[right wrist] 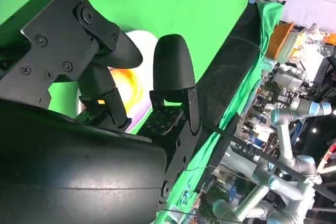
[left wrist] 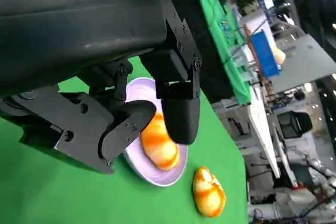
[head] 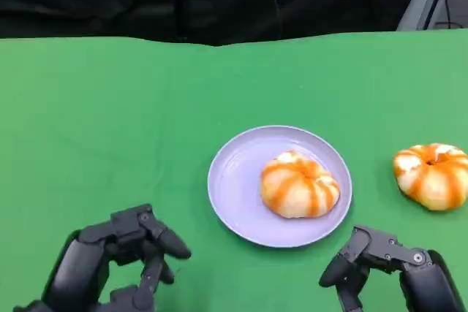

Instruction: Grasp the bread from the table and place it into the plate.

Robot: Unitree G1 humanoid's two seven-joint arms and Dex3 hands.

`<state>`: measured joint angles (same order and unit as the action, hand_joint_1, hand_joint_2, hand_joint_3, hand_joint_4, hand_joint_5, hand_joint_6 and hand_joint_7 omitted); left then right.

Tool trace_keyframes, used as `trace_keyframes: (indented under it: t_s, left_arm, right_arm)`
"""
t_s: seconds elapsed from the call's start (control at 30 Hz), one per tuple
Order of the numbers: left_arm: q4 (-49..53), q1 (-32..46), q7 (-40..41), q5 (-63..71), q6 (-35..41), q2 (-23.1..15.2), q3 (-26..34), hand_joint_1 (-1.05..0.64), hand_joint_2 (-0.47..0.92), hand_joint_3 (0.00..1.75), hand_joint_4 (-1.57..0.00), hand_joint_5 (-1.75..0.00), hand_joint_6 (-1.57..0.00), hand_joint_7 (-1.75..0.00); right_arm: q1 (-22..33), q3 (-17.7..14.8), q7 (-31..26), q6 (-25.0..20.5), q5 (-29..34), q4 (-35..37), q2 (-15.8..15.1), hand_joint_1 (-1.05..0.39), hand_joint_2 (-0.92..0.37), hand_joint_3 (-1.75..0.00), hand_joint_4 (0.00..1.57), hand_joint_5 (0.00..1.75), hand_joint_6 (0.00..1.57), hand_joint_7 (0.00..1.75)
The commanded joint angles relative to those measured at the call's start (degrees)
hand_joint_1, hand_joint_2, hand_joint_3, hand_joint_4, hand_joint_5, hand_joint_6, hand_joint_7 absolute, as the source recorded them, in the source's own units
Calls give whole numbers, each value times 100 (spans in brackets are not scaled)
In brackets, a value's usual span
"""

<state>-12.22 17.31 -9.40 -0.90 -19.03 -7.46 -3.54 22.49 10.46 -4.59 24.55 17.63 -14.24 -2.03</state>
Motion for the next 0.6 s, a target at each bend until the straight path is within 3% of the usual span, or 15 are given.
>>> trace_keyframes:
  t_s: [0.03,0.23,0.6]
  left_arm:
    - [128,49,68,134,-375,-2,77,-4,35,144,-85,-171,-81,-151]
    - [300,79,93,205,-510,51,128,-3,29,154,-87,-175,-82,-159]
    - [501,-34,103,266,-671,62,157,-3,28,151,-87,-174,-83,-157]
  right_arm:
    - [60,-100,26,-35,-41,-82,-107,-4,-29,-134,85,158,85,127]
    - [130,-173,36,54,-43,-107,-168,-5,-30,-133,84,156,86,127]
    - [93,-168,23,203,-93,23,-172,-4,-30,-133,85,157,85,128]
